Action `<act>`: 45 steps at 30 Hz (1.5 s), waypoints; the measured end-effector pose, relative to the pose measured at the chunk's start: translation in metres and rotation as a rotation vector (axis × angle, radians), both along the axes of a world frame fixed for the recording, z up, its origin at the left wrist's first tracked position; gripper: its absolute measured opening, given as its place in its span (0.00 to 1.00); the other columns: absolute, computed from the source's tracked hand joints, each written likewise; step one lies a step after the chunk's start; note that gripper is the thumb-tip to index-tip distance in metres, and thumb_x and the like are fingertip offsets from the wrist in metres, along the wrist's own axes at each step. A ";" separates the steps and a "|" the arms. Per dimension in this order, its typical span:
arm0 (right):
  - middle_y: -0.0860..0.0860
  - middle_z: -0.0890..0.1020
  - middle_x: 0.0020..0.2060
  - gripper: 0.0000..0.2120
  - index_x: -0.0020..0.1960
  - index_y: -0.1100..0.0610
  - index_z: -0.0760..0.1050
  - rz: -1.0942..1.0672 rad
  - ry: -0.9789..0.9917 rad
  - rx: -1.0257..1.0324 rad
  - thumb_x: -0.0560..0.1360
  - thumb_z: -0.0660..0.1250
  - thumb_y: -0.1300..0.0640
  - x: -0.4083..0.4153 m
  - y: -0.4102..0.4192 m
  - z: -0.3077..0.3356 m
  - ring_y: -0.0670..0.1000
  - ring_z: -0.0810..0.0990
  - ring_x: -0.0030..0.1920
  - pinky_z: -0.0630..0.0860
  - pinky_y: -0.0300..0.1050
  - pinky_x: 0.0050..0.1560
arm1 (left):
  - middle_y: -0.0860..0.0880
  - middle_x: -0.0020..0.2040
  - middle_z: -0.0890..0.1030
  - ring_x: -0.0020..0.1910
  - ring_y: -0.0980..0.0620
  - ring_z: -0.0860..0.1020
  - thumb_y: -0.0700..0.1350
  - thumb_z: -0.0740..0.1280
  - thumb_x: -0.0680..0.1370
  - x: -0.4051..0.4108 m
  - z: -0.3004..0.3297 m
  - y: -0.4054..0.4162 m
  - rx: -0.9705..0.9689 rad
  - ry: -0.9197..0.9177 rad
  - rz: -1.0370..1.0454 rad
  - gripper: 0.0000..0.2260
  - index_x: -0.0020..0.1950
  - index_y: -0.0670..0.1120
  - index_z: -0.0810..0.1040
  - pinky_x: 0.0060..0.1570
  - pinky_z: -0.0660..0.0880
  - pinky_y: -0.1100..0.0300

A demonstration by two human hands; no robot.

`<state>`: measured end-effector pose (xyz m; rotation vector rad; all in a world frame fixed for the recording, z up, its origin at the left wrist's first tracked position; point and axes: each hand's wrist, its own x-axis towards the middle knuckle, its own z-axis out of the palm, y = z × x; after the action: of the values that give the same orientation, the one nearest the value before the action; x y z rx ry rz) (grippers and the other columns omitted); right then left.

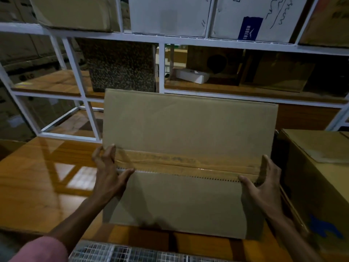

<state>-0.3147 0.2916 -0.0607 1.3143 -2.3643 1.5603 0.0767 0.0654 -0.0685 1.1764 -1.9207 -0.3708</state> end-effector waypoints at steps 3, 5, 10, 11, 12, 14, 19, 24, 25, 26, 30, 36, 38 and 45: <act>0.53 0.58 0.74 0.50 0.79 0.48 0.53 0.009 0.039 0.031 0.65 0.78 0.47 0.004 0.010 -0.005 0.62 0.64 0.72 0.70 0.58 0.62 | 0.39 0.76 0.50 0.66 0.27 0.67 0.49 0.82 0.66 0.009 -0.003 0.013 0.001 -0.038 0.023 0.44 0.74 0.50 0.59 0.55 0.77 0.35; 0.54 0.58 0.73 0.50 0.79 0.49 0.54 0.032 0.058 0.040 0.65 0.77 0.47 0.007 0.015 -0.007 0.62 0.65 0.70 0.72 0.57 0.60 | 0.38 0.75 0.51 0.66 0.27 0.67 0.51 0.81 0.67 0.015 -0.004 0.024 0.013 -0.071 0.045 0.42 0.73 0.50 0.59 0.56 0.77 0.34; 0.51 0.58 0.71 0.46 0.75 0.46 0.54 0.078 0.037 0.029 0.67 0.78 0.44 0.013 0.036 -0.007 0.62 0.66 0.69 0.74 0.59 0.60 | 0.38 0.74 0.54 0.65 0.27 0.68 0.66 0.75 0.66 0.028 -0.003 0.049 0.036 -0.145 0.104 0.46 0.74 0.49 0.56 0.56 0.75 0.32; 0.51 0.59 0.70 0.43 0.74 0.45 0.54 0.074 0.017 0.002 0.69 0.77 0.41 0.017 0.039 0.000 0.60 0.66 0.69 0.73 0.58 0.61 | 0.38 0.74 0.54 0.66 0.27 0.67 0.69 0.72 0.66 0.030 0.001 0.051 0.034 -0.148 0.110 0.47 0.75 0.49 0.55 0.56 0.75 0.32; 0.51 0.59 0.70 0.41 0.72 0.45 0.54 0.069 0.008 -0.033 0.69 0.74 0.38 0.020 0.040 0.009 0.58 0.66 0.69 0.72 0.55 0.62 | 0.37 0.74 0.53 0.67 0.27 0.66 0.70 0.71 0.66 0.031 0.005 0.053 0.024 -0.148 0.110 0.48 0.76 0.49 0.54 0.57 0.75 0.32; 0.55 0.60 0.70 0.40 0.71 0.47 0.54 0.061 0.038 -0.112 0.68 0.69 0.34 0.022 0.040 0.034 0.49 0.64 0.67 0.71 0.51 0.62 | 0.37 0.76 0.51 0.69 0.27 0.64 0.66 0.75 0.67 0.030 0.023 0.052 -0.015 -0.120 0.106 0.51 0.78 0.50 0.50 0.59 0.74 0.31; 0.60 0.56 0.75 0.54 0.78 0.48 0.47 0.046 0.133 -0.103 0.65 0.78 0.40 0.016 0.040 0.106 0.55 0.61 0.73 0.66 0.52 0.64 | 0.36 0.77 0.49 0.74 0.29 0.58 0.58 0.81 0.62 0.034 0.086 0.050 -0.143 -0.049 0.089 0.58 0.80 0.52 0.45 0.66 0.71 0.34; 0.49 0.56 0.77 0.51 0.78 0.39 0.58 0.157 0.275 0.417 0.59 0.73 0.32 0.001 0.054 0.149 0.62 0.62 0.74 0.70 0.62 0.67 | 0.43 0.79 0.50 0.73 0.31 0.63 0.49 0.86 0.59 0.056 0.119 0.033 -0.158 -0.281 -0.030 0.56 0.80 0.55 0.56 0.66 0.71 0.33; 0.48 0.56 0.77 0.49 0.77 0.39 0.59 0.161 0.287 0.468 0.60 0.74 0.33 0.000 0.056 0.150 0.61 0.62 0.74 0.71 0.63 0.67 | 0.44 0.79 0.52 0.72 0.32 0.64 0.48 0.86 0.59 0.058 0.121 0.031 -0.158 -0.324 -0.054 0.54 0.78 0.55 0.59 0.66 0.71 0.33; 0.48 0.56 0.77 0.48 0.77 0.39 0.60 0.150 0.307 0.469 0.62 0.76 0.36 0.002 0.057 0.148 0.61 0.62 0.74 0.71 0.64 0.67 | 0.43 0.77 0.55 0.71 0.32 0.65 0.47 0.86 0.59 0.058 0.121 0.032 -0.166 -0.333 -0.062 0.52 0.77 0.53 0.62 0.66 0.71 0.34; 0.54 0.62 0.75 0.42 0.76 0.45 0.65 0.082 0.389 0.375 0.67 0.79 0.46 0.022 0.060 0.139 0.61 0.64 0.73 0.70 0.64 0.69 | 0.39 0.73 0.62 0.70 0.32 0.66 0.46 0.86 0.59 0.056 0.107 0.039 -0.232 -0.280 -0.045 0.47 0.73 0.46 0.67 0.66 0.71 0.34; 0.59 0.67 0.69 0.35 0.72 0.54 0.73 0.077 0.428 0.134 0.67 0.80 0.55 0.049 0.071 0.099 0.62 0.69 0.69 0.76 0.63 0.63 | 0.35 0.69 0.64 0.65 0.31 0.68 0.48 0.80 0.66 0.074 0.082 0.050 -0.399 -0.207 -0.081 0.37 0.70 0.40 0.68 0.61 0.73 0.38; 0.59 0.67 0.67 0.34 0.70 0.56 0.73 0.044 0.429 0.071 0.67 0.80 0.57 0.057 0.071 0.092 0.62 0.70 0.68 0.77 0.62 0.62 | 0.34 0.69 0.64 0.64 0.31 0.69 0.43 0.80 0.67 0.078 0.077 0.055 -0.423 -0.165 -0.091 0.35 0.69 0.41 0.67 0.59 0.74 0.38; 0.63 0.69 0.62 0.32 0.66 0.60 0.74 -0.050 0.514 -0.054 0.65 0.81 0.59 0.075 0.090 0.076 0.63 0.73 0.62 0.80 0.60 0.56 | 0.34 0.70 0.64 0.66 0.32 0.68 0.41 0.78 0.71 0.090 0.065 0.086 -0.481 -0.061 -0.088 0.31 0.69 0.43 0.66 0.61 0.74 0.39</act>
<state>-0.2398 0.3821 0.0158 1.4202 -2.0038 1.0924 0.1669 0.1516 -0.0035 0.7940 -1.9711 0.0854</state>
